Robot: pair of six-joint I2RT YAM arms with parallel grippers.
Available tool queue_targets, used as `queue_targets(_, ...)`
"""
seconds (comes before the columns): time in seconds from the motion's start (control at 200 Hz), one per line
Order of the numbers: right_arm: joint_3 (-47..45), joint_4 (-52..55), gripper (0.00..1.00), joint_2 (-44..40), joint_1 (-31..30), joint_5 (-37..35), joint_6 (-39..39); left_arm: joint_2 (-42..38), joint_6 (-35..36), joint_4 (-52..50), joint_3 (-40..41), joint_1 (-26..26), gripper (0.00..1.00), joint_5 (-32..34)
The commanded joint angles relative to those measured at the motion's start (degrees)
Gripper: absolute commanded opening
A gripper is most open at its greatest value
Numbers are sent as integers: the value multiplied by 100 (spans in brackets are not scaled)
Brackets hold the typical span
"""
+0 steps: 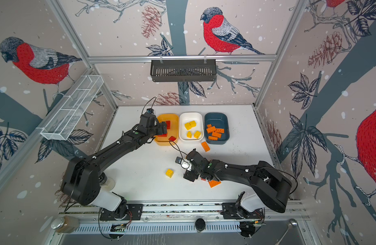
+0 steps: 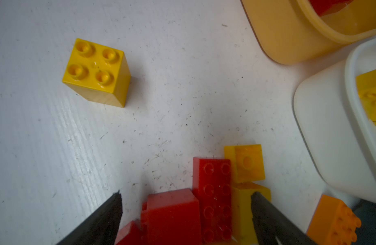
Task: Sort the legos into containers by color
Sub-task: Place the lego in the container, then pick up the lego from the center of the table.
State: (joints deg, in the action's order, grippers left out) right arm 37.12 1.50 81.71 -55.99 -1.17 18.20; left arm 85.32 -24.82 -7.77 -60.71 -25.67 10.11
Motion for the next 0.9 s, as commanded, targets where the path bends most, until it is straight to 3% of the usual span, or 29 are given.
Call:
queue_targets(0.0,81,228,95,-64,-33,75,123,-375,-246,217,299,14,97,32)
queue_targets(0.28,162,1016,97,-626,20,-87,237,-1193,-509,642,1184,17,97,-524)
queue_targets(0.48,-48,207,99,-1272,775,186,-829,-1315,-620,706,1465,18,97,-652)
queue_targets(0.615,238,546,98,-881,1188,188,-591,-1376,-655,548,1553,18,97,-598)
queue_targets(0.895,829,1275,85,161,1241,212,9,-1310,-741,605,1720,18,97,-479)
